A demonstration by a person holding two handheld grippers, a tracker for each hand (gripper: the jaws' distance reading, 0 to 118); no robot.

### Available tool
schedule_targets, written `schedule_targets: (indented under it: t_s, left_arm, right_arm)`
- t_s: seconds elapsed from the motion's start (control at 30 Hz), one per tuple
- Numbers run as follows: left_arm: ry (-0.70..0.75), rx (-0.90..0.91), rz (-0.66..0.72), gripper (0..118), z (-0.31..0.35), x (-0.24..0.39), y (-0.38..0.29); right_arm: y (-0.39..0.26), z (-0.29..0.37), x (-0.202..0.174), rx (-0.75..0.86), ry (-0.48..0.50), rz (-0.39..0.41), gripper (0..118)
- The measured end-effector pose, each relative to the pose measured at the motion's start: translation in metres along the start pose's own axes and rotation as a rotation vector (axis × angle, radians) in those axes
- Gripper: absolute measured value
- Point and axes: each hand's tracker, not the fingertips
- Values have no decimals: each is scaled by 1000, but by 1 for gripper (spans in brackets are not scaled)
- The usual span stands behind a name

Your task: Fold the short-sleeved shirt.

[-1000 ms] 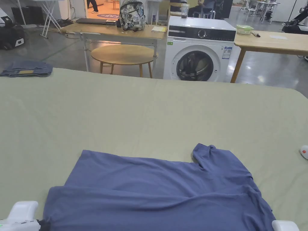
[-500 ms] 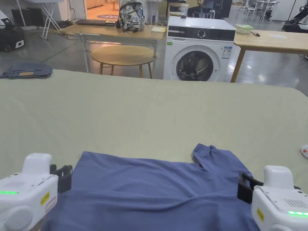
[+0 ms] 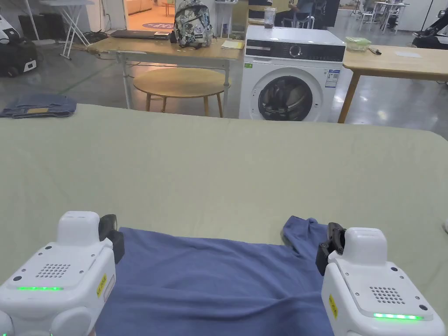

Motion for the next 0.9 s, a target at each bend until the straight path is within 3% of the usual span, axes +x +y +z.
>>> schedule_targets:
  t_s: [0.3, 0.47, 0.5, 0.63, 0.8, 0.9]
  left_arm:
    - [-24, -321, 66, 0, -122, -56, 8]
    - [-100, -593, 96, 0, -202, -80, 13]
    - [-111, -621, 100, 5, -213, -82, 12]
    - [-119, -748, 110, 67, -240, -75, 6]
    - [-103, -863, 69, 68, -257, -59, -9]
    - [-70, -862, -20, 61, -253, -44, -12]
  right_arm:
    - [-13, -24, 9, -106, 3, 6, 0]
    - [-23, -35, 19, -159, -16, 12, 0]
    - [-25, -37, 21, -168, -17, 13, 0]
    - [-35, -44, 28, -213, -33, 17, 0]
    - [-46, -49, 36, -254, -51, 28, 0]
    - [-50, -51, 40, -279, -58, 32, 0]
